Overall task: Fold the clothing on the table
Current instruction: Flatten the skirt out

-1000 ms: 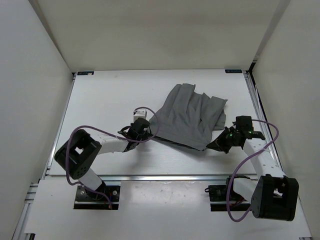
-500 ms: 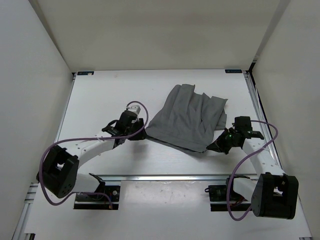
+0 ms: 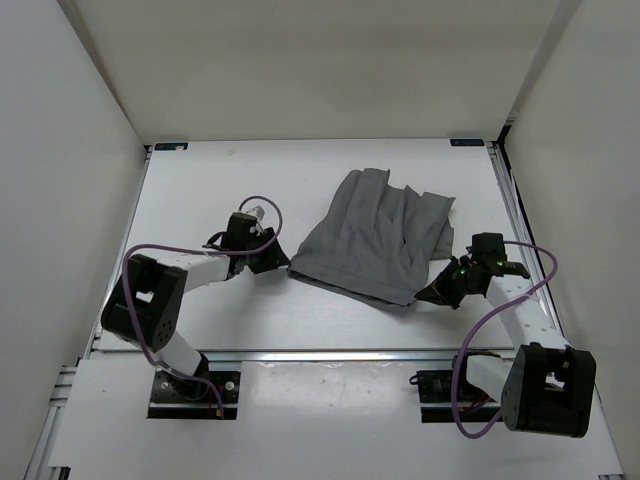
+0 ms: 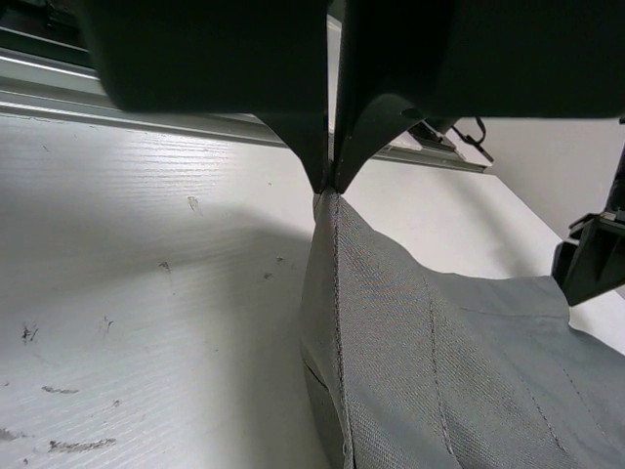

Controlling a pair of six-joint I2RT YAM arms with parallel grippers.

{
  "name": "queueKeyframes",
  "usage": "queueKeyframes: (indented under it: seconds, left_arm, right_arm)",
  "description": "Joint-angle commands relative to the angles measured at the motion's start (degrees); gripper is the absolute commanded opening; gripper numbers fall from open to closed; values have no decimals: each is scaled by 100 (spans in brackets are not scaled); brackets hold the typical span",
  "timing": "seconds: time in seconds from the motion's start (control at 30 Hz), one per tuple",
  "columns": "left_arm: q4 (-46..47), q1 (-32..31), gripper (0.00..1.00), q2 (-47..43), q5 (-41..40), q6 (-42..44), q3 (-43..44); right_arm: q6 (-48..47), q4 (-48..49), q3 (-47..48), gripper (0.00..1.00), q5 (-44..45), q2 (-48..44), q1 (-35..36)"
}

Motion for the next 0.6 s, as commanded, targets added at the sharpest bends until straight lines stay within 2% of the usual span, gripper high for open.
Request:
queueKeyframes:
  seconds: [0.0, 0.2, 0.33, 0.4, 0.47, 0.5, 0.57]
  left_arm:
    - [539, 139, 54, 178, 633, -210, 89]
    - [1093, 113, 54, 433, 1046, -447, -148]
    - [1076, 8, 54, 583, 1205, -439, -114]
    - [874, -97, 53, 653, 1188, -344, -26]
    - [288, -255, 50, 679, 1091, -98, 158]
    - [-272, -421, 49, 697, 769, 208, 333]
    - [-828, -755, 49, 671, 328, 544, 571]
  right_arm:
    - [-127, -122, 142, 0, 6, -21, -64]
    - [-189, -131, 72, 0, -55, 41, -108]
    - [-136, -113, 72, 0, -3, 58, -73]
    - [-189, -148, 72, 0, -21, 67, -99]
    - [-206, -113, 81, 0, -64, 93, -143]
    - [-198, -96, 90, 0, -91, 76, -135]
    - [-189, -87, 107, 0, -117, 23, -161]
